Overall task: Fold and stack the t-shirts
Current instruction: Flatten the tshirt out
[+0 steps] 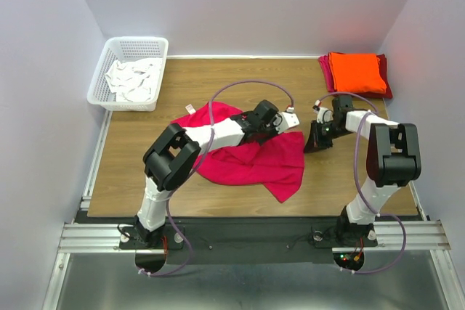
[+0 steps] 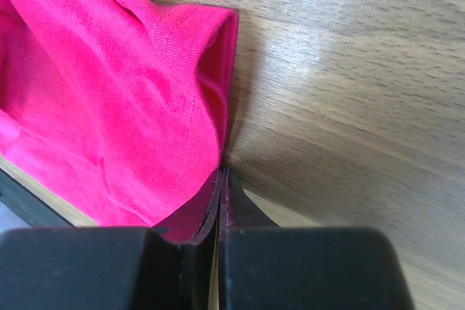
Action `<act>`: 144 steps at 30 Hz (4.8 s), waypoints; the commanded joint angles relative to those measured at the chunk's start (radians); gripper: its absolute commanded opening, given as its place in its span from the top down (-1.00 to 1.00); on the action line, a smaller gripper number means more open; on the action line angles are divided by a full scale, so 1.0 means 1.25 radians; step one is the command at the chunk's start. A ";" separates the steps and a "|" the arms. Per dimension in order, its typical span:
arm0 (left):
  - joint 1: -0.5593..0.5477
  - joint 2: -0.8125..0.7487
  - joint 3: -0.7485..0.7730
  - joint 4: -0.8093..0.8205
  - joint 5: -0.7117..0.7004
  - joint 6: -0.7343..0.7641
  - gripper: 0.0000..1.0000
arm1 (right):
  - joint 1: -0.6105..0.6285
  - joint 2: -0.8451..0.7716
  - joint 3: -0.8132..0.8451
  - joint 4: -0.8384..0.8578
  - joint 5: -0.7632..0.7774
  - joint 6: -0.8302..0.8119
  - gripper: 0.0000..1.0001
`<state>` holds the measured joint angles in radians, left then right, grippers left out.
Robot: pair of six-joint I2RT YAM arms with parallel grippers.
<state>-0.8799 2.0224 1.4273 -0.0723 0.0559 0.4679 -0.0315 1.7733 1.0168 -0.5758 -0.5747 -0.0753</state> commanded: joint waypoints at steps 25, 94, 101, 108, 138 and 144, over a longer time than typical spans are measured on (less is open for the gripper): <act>0.424 -0.317 0.040 -0.018 0.002 -0.090 1.00 | 0.003 -0.177 0.073 -0.137 0.008 -0.254 0.03; 0.579 -0.171 0.240 -0.136 0.085 -0.135 1.00 | 0.347 -0.348 -0.062 0.015 0.409 -0.348 0.99; 0.619 -0.208 0.312 -0.135 0.104 -0.173 1.00 | 0.272 -0.394 0.009 0.034 0.455 -0.351 0.99; 0.634 -0.234 0.376 -0.124 0.094 -0.193 1.00 | 0.155 -0.398 0.104 0.075 0.498 -0.362 0.99; 0.634 -0.545 0.351 0.012 -0.050 -0.254 1.00 | 0.051 -0.445 0.508 0.099 0.528 -0.396 0.99; 0.634 -0.692 0.274 0.075 -0.074 -0.248 1.00 | 0.051 -0.506 0.561 0.100 0.536 -0.396 0.99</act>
<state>-0.0906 1.2606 1.7988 -0.1303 0.0200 0.1555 0.0456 1.2049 1.6424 -0.5087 0.0528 -0.5541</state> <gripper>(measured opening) 0.025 0.012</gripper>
